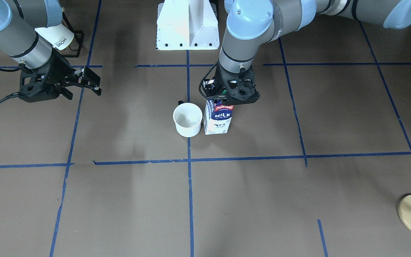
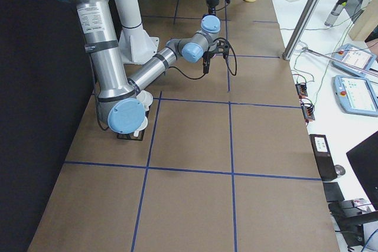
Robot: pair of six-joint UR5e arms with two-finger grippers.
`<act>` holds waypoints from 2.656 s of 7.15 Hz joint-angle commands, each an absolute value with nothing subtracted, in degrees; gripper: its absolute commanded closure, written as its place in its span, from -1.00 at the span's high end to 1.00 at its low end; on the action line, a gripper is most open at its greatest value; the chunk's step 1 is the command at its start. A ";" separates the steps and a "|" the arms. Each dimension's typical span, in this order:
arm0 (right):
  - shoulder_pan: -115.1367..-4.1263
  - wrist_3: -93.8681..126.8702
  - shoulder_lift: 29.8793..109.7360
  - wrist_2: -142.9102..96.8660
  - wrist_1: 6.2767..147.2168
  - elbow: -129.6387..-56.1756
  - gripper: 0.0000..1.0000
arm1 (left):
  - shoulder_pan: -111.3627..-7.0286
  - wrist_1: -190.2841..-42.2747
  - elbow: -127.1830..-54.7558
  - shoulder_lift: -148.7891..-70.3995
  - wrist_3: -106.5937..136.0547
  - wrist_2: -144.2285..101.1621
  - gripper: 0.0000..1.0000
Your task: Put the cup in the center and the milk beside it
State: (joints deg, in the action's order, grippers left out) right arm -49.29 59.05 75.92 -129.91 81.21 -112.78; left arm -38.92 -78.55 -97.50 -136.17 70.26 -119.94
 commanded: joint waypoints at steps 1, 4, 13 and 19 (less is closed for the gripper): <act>-49.22 59.06 75.85 -129.90 81.21 -112.68 0.99 | -37.88 -78.66 -95.72 -137.72 71.28 -118.49 -0.37; -49.22 59.06 75.76 -129.90 81.21 -112.59 0.99 | -37.97 -79.81 -96.76 -137.64 71.37 -116.72 1.00; -83.01 8.11 90.26 -139.75 94.50 -111.80 0.99 | -72.11 -76.91 -125.07 -92.94 14.09 -130.60 1.00; -93.43 -15.73 92.55 -134.03 111.27 -111.45 0.99 | -91.49 -76.73 -104.95 -89.56 -19.60 -135.35 1.00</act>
